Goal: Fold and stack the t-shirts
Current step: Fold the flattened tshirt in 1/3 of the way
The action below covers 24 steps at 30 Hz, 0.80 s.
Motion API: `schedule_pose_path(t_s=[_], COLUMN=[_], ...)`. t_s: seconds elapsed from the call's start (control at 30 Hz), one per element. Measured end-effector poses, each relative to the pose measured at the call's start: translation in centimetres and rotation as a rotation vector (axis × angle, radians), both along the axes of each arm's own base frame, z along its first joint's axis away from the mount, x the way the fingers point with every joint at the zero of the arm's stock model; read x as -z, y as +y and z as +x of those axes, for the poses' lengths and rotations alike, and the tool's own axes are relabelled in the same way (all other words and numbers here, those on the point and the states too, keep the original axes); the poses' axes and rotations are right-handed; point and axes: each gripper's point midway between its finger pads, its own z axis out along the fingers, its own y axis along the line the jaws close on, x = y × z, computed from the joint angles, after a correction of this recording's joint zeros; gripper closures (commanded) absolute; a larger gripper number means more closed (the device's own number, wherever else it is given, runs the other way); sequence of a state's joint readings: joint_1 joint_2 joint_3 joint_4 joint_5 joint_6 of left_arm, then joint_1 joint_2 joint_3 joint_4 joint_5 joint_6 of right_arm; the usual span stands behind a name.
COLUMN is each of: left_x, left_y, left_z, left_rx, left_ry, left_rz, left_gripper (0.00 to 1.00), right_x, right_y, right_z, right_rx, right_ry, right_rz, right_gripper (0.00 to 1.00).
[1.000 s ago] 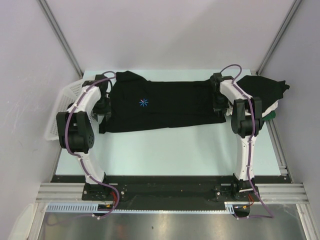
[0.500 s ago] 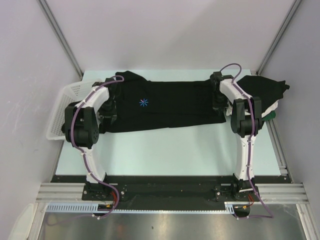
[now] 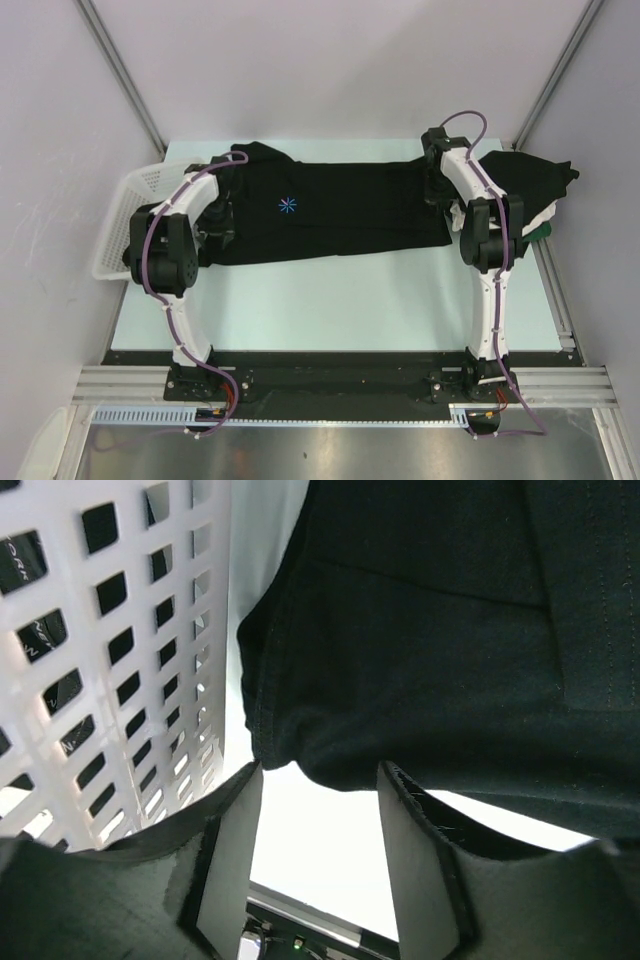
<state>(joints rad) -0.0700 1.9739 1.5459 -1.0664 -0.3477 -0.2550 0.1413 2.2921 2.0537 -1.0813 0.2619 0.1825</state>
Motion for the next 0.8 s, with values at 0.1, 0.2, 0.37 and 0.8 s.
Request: schedule_pose_path(t_s=[0.1, 0.2, 0.37, 0.8], left_x=[0.1, 0.6, 1.9, 3.1], left_y=[0.0, 0.2, 0.4, -0.2], left_z=[-0.1, -0.6, -2.2, -2.6], left_rx=[0.001, 0.001, 0.005, -0.006], left_ry=[0.004, 0.022, 0.076, 0.095], left_rz=[0.004, 0.020, 0.030, -0.130], left_gripper=[0.39, 0.37, 0.35, 0.30], right_x=[0.3, 0.8, 1.9, 2.2], right_y=[-0.1, -0.2, -0.6, -1.3], right_z=[-0.3, -0.8, -2.0, -2.2], right_rx=[0.000, 0.000, 0.004, 0.020], right_ry=[0.015, 0.035, 0.083, 0.089], right_rz=[-0.003, -0.009, -0.019, -0.019], right_gripper=[0.85, 0.85, 0.85, 0.84])
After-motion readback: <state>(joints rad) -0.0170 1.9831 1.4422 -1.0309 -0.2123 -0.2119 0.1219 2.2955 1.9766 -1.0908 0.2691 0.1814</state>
